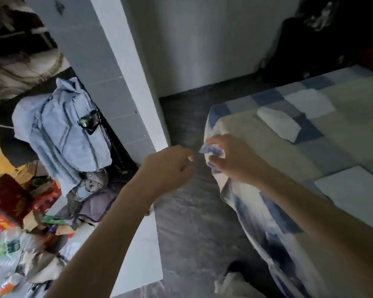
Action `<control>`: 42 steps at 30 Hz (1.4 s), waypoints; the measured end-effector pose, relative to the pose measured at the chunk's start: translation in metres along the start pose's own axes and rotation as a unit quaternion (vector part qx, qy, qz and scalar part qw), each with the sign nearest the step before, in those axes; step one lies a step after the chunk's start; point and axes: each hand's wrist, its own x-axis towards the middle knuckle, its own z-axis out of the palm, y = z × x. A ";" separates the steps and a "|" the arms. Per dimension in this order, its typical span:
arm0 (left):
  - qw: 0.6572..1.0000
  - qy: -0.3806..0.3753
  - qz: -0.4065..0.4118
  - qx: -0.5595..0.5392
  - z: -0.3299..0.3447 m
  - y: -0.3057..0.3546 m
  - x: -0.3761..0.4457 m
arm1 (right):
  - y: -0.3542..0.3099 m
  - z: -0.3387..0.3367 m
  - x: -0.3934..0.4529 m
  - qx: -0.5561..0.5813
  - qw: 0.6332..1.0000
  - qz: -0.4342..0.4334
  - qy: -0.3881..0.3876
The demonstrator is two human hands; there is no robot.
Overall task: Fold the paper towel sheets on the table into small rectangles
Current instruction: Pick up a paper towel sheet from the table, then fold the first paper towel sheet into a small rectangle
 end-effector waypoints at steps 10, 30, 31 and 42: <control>0.984 -0.063 0.162 0.030 0.046 0.101 0.146 | 0.146 -0.071 -0.014 -0.010 0.982 0.176 0.063; 0.825 -0.242 0.503 0.088 0.230 0.278 0.271 | 0.299 -0.055 -0.150 0.005 0.807 0.559 0.191; 0.820 -0.237 0.512 0.091 0.239 0.275 0.276 | 0.304 -0.049 -0.149 0.005 0.796 0.572 0.197; 0.753 -0.166 0.636 0.035 0.300 0.282 0.331 | 0.343 0.020 -0.143 -0.093 0.732 0.647 0.194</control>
